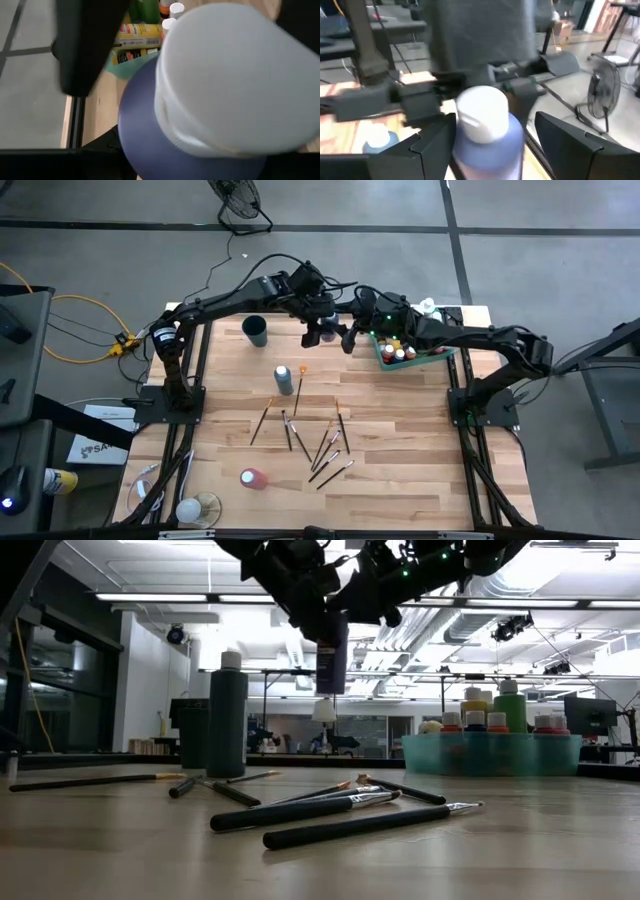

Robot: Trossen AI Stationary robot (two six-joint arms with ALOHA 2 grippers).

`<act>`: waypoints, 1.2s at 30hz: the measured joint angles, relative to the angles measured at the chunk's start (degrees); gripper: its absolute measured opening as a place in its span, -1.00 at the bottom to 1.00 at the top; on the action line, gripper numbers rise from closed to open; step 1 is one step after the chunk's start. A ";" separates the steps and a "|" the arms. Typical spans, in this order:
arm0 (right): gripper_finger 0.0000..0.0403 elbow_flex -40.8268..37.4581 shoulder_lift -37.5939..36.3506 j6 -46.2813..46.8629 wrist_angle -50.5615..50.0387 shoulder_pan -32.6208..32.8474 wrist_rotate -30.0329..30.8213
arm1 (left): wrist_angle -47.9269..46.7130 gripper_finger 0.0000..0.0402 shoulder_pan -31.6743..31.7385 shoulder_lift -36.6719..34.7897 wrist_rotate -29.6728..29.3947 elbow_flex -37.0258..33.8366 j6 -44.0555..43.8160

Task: Pick & Place Paint Supplies
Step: Put the big purple paint bottle into the green bin

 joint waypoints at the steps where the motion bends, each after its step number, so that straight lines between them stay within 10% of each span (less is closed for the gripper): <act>1: 0.32 0.00 0.47 -0.12 1.29 0.22 0.21 | -0.02 -0.08 0.00 0.00 0.06 0.00 0.06; 19: -0.43 0.07 0.70 1.72 3.31 0.80 -0.06 | -0.07 -0.08 0.10 -0.07 0.25 0.09 -1.43; 29: -0.43 0.06 0.39 6.55 2.18 1.10 0.76 | 0.15 0.23 0.06 -0.05 -0.14 0.09 -0.87; 36: -0.43 -0.02 -2.34 8.99 -6.43 1.11 12.32 | -0.16 0.40 0.16 -1.31 -7.28 0.11 -0.70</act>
